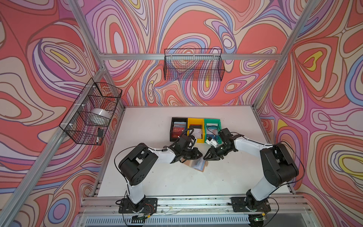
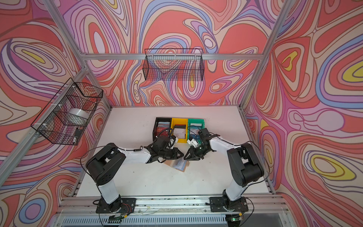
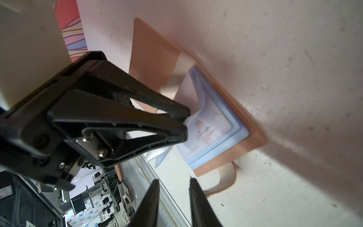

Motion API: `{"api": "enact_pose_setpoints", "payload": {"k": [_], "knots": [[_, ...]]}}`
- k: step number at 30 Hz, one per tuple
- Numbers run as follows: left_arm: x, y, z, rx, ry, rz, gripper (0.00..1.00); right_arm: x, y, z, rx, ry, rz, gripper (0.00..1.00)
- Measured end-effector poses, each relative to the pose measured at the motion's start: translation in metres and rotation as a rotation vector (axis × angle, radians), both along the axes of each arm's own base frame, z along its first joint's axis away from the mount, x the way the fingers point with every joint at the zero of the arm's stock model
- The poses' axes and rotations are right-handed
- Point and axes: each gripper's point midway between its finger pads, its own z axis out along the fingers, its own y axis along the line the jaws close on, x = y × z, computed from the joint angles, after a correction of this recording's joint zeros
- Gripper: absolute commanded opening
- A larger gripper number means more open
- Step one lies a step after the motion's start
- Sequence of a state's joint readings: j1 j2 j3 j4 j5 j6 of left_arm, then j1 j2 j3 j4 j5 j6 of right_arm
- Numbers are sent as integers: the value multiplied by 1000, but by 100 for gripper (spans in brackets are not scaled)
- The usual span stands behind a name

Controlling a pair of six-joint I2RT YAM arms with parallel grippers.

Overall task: Take the credit cards out of the card holder
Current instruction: Flip over the card slot on the card holder.

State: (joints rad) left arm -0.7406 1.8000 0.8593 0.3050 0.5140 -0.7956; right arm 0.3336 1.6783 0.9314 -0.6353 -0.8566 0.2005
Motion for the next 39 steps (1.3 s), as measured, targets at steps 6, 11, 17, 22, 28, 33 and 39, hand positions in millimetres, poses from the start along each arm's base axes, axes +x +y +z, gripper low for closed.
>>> {"api": "enact_pose_setpoints", "payload": {"k": [6, 11, 17, 22, 28, 33, 39], "knots": [[-1, 7, 16, 12, -24, 7, 18, 2, 6, -9, -19, 20, 18, 26], [-1, 14, 27, 25, -44, 15, 18, 8, 15, -7, -26, -1, 38, 26], [1, 23, 25, 58, -41, 28, 17, 11, 20, -14, -36, 10, 52, 25], [4, 29, 21, 69, -33, 38, 17, 11, 18, -23, -65, 28, 49, 26], [3, 44, 12, 94, -8, 61, 17, 11, 14, -30, -99, 33, 44, 26], [4, 63, 6, 128, -3, 97, 17, 9, 10, -40, -135, 56, 43, 26], [-7, 83, -13, 186, 31, 118, 17, 13, 11, -41, -139, 59, 43, 25]]}}
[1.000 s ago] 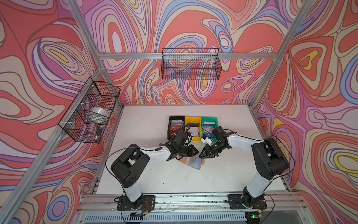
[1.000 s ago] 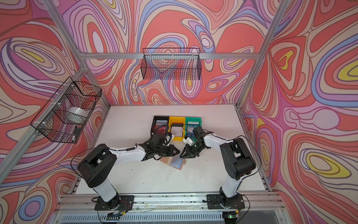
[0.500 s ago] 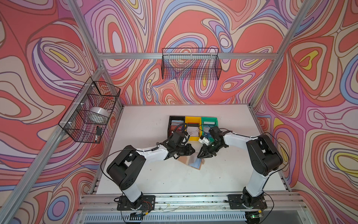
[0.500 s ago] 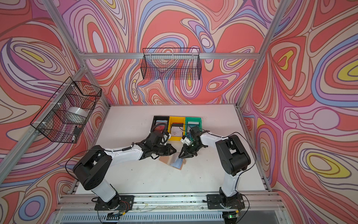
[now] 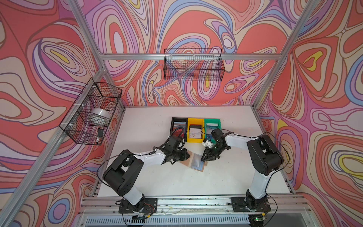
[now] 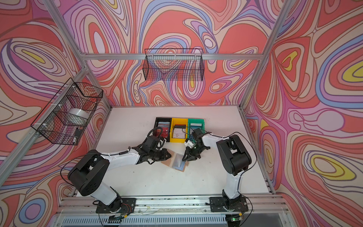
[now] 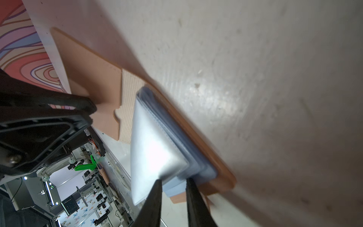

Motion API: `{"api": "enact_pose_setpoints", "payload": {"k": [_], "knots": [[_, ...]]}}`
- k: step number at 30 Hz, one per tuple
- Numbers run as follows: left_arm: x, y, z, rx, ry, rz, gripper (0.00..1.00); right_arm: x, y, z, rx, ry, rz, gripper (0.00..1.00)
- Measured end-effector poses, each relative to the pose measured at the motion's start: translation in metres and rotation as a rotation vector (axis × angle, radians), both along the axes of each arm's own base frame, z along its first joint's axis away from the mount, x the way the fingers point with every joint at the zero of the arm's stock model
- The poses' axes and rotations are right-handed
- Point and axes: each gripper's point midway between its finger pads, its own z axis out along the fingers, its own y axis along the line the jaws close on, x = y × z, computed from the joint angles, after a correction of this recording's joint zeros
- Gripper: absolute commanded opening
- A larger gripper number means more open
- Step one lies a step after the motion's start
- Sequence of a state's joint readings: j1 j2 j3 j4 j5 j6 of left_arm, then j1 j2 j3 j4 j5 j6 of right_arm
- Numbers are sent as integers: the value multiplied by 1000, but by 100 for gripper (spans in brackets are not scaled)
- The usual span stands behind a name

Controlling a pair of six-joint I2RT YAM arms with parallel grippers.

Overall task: Take the credit cards out of the card holder
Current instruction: Flip over the card slot on the card holder.

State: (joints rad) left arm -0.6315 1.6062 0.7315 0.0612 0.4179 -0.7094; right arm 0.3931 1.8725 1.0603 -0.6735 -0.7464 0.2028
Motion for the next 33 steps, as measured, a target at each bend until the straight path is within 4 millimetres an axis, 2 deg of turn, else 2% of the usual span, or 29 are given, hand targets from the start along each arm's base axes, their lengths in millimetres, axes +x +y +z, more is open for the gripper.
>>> {"api": "enact_pose_setpoints", "payload": {"k": [7, 33], "knots": [[-11, 10, -20, 30, 37, 10, 17, 7, 3, 4, 1, -21, 3, 25], [-11, 10, -21, -31, 11, 43, 16, 13, 9, 4, -50, -40, 8, 25]]}}
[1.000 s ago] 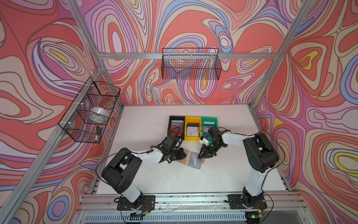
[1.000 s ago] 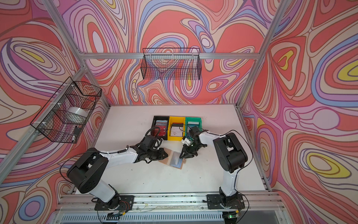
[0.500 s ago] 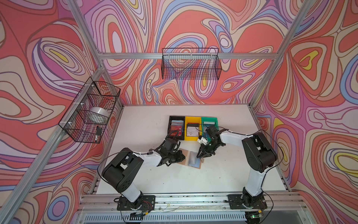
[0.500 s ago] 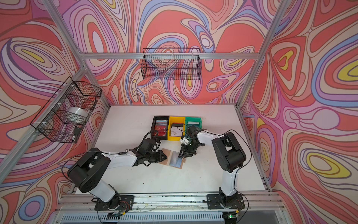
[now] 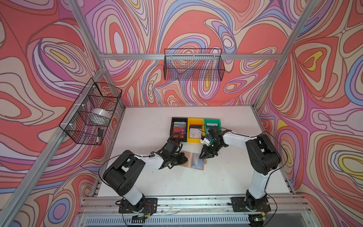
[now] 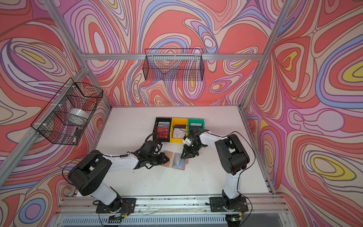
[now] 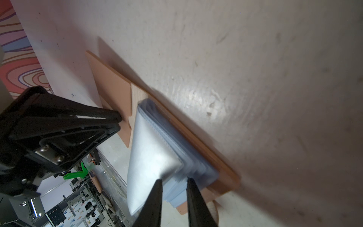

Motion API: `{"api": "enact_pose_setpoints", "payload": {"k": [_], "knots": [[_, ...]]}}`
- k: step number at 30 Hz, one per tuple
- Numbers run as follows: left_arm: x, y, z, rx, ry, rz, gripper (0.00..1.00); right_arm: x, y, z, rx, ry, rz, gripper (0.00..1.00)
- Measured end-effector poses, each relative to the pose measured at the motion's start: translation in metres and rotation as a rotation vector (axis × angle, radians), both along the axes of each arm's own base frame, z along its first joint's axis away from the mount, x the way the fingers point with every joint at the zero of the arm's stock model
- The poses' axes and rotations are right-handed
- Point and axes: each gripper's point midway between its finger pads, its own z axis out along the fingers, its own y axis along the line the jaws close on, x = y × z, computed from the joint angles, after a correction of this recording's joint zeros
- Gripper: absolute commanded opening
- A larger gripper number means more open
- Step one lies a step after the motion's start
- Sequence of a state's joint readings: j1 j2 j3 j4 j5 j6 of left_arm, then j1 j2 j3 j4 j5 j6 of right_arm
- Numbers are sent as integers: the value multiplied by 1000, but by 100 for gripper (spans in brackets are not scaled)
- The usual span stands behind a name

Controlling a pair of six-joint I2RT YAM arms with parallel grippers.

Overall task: Take the credit cards out of the card holder
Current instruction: Flip over the card slot on the card holder.

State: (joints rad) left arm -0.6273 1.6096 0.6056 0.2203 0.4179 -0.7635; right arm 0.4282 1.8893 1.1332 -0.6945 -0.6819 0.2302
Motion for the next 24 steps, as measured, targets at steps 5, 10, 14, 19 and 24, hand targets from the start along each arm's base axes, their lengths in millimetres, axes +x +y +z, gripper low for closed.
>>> {"api": "enact_pose_setpoints", "payload": {"k": [5, 10, 14, 19, 24], "knots": [[0, 0, 0, 0, 0, 0, 16, 0, -1, -3, -22, -6, 2, 24], [0, 0, 0, 0, 0, 0, 16, 2, -4, 5, -41, -39, -6, 24], [0, 0, 0, 0, 1, 1, 15, 5, -4, 21, -26, -76, -13, 24], [0, 0, 0, -4, 2, 5, 15, 6, -2, 23, -15, -81, -17, 24], [-1, 1, 0, -4, 2, 7, 15, 6, 1, 14, -2, -60, -18, 24]]}}
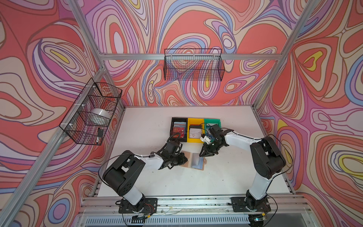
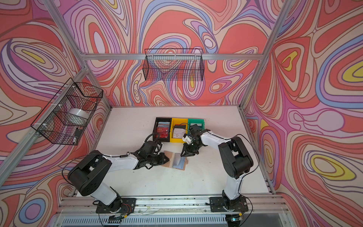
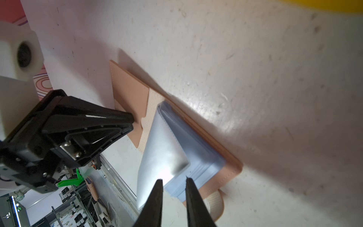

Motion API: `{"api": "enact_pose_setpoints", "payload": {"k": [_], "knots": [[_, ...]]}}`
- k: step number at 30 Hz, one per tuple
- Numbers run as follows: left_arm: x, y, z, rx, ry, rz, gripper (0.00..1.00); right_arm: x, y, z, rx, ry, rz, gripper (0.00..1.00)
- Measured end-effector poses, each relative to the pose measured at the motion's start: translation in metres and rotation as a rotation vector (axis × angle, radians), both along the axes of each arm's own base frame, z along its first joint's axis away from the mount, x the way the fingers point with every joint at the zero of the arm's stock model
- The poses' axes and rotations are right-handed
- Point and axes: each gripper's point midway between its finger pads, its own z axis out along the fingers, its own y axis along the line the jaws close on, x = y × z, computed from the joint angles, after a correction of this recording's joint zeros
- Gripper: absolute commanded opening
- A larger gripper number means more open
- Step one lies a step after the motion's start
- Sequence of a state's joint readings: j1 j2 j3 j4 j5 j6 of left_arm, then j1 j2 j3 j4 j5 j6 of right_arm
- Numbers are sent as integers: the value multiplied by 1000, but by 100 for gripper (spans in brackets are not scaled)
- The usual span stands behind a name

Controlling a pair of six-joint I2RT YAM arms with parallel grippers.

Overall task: Take the credit cards out of the card holder
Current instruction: Flip over the card slot on the card holder.

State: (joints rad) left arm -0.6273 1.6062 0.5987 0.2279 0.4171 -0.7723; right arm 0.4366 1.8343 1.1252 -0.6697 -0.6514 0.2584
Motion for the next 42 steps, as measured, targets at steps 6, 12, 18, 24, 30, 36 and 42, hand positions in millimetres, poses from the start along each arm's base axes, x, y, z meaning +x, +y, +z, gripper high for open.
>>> {"api": "enact_pose_setpoints", "payload": {"k": [6, 12, 18, 24, 30, 36, 42], "knots": [[-1, 1, 0, 0, 3, 2, 15, -3, -1, -13, -10, 34, -3, 24], [-1, 1, 0, -1, 3, 2, 15, -4, -1, -15, -13, 40, -4, 25], [-1, 1, 0, -1, 3, 2, 15, -3, 0, -18, -8, 44, -3, 25], [-1, 1, 0, -1, 3, 2, 15, -4, 5, -20, 19, 61, 1, 25], [-1, 1, 0, -1, 3, 1, 15, -2, 11, -20, 43, 78, 9, 25], [-1, 1, 0, 0, 4, 2, 15, 1, 18, -19, 43, 98, 18, 25], [-5, 4, 0, 11, 16, -1, 15, 2, 30, -19, 66, 95, 42, 25]]}}
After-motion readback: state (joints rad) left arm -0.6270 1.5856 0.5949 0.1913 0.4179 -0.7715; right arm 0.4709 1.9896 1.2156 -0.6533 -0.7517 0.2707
